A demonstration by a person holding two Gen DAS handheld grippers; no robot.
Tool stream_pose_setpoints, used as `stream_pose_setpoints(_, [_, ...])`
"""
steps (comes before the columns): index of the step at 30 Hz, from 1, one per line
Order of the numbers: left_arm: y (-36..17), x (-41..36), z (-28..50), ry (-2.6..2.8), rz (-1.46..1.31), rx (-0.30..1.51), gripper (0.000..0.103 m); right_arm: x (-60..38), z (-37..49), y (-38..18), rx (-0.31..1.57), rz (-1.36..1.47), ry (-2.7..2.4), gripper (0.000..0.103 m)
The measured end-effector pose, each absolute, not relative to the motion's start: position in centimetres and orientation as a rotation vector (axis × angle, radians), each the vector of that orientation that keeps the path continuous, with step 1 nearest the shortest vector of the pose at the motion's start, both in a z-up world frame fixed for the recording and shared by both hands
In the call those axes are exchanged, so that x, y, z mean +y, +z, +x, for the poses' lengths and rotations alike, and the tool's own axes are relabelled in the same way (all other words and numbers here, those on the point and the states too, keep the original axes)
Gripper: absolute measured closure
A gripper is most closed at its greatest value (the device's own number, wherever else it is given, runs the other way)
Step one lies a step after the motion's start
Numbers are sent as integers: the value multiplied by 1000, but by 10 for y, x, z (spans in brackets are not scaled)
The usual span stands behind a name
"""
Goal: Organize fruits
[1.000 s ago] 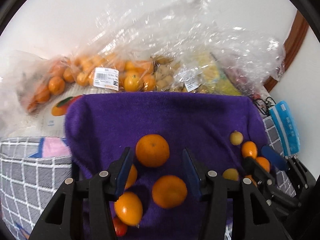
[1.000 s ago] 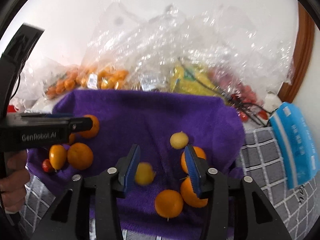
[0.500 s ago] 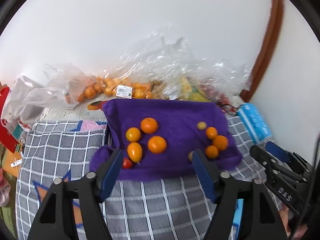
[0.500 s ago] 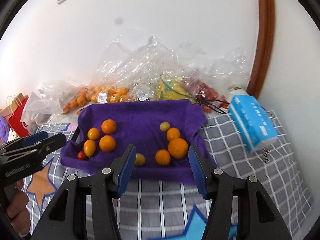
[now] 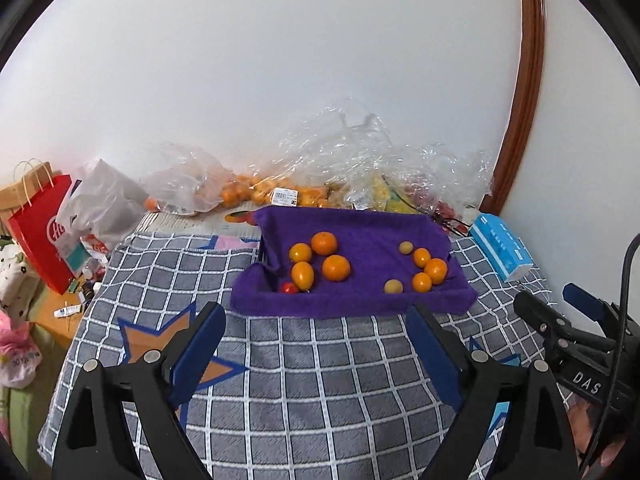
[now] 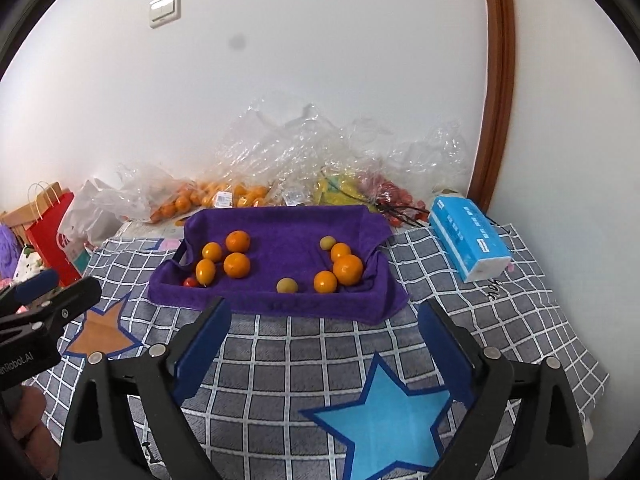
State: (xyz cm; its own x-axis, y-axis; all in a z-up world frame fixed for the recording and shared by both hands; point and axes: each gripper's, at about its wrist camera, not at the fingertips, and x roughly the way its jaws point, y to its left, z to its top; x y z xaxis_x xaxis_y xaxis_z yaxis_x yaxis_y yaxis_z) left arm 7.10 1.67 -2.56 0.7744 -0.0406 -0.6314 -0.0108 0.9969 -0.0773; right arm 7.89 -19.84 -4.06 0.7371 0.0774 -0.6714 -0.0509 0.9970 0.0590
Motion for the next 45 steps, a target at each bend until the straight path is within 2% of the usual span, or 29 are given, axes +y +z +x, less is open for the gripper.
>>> stream_pose_setpoints(45, [-18,8,37,2,-59,644,11,-208,41,-35,713,47,56,9])
